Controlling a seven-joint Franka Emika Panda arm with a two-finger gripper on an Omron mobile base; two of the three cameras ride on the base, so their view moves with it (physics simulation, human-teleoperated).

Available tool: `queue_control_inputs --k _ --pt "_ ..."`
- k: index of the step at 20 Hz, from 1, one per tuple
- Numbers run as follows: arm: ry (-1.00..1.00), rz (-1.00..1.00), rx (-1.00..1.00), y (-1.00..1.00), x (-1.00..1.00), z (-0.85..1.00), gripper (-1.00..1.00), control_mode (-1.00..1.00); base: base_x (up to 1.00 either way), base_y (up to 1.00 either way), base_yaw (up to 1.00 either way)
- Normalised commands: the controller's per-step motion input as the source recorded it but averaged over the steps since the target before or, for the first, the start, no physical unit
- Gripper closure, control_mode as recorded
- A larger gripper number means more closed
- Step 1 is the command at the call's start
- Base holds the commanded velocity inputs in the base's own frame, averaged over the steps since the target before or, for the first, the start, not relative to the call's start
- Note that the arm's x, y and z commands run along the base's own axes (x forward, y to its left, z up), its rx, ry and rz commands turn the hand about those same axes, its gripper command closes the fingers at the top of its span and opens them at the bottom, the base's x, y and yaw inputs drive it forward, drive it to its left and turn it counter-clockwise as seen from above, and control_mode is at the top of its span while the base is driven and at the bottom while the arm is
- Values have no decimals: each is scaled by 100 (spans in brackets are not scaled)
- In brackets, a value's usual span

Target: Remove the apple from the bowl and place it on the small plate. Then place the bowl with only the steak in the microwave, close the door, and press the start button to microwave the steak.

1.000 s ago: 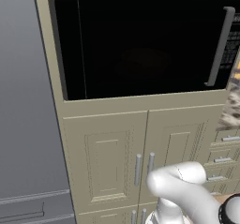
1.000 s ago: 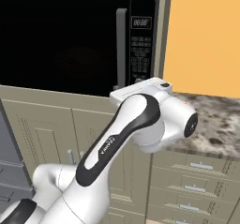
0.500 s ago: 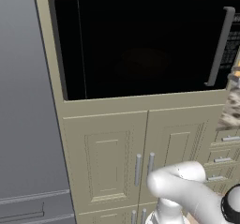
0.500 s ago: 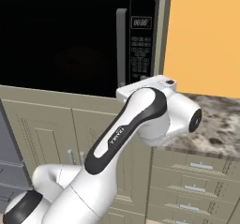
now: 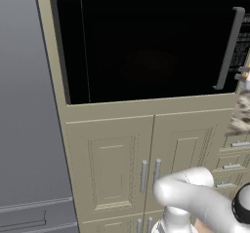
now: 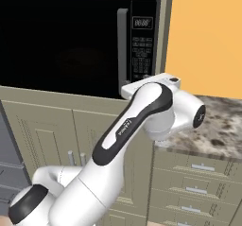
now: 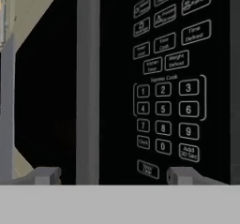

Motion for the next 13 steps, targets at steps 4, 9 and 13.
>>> queue_control_inputs --k 4,9,13 --pt "0 0 0 -1 31 -15 -100 -100 0 0 0" --pt "0 0 0 3 53 -34 -100 -100 0 0 0" --pt "-2 0 0 9 56 -31 -100 -100 0 0 0"
